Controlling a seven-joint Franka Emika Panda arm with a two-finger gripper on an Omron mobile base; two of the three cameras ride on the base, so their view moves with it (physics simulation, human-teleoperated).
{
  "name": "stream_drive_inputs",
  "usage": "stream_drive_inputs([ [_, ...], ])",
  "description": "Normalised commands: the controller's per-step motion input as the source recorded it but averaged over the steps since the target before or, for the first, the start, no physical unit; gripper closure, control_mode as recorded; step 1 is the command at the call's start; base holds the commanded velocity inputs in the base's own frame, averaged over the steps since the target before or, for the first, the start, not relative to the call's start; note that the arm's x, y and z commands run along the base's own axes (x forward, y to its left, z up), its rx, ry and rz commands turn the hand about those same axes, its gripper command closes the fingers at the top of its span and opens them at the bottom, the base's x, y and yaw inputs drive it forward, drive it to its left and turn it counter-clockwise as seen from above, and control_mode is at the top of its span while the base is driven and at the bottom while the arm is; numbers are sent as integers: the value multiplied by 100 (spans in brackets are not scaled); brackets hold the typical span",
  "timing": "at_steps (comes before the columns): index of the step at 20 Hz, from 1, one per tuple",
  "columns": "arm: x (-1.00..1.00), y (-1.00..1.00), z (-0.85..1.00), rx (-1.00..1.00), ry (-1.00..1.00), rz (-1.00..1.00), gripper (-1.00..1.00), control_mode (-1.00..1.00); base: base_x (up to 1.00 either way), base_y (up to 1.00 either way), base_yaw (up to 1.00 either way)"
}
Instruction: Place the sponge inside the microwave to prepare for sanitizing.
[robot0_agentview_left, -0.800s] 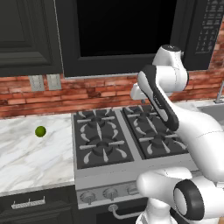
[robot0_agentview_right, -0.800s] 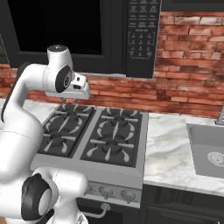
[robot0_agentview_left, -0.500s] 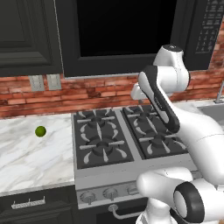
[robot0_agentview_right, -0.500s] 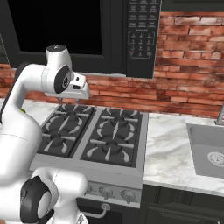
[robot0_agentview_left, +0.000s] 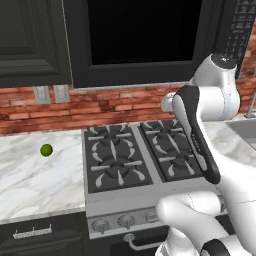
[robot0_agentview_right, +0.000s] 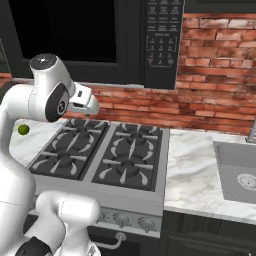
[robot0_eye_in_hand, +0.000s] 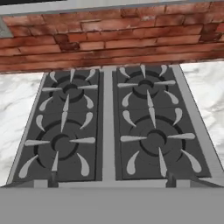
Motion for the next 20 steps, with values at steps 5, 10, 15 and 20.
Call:
stream_drive_inputs([
  [5, -64, -62, 80, 11, -19, -33, -100, -100, 0, 0, 0],
  [10, -30, -64, 100, 2, -7, -23, -100, -100, 0, 0, 0],
  [15, -5, -48, 86, -2, -15, -11, -100, -100, 0, 0, 0],
  [20, -19, -58, 42, -9, -11, -10, -100, -100, 0, 0, 0],
])
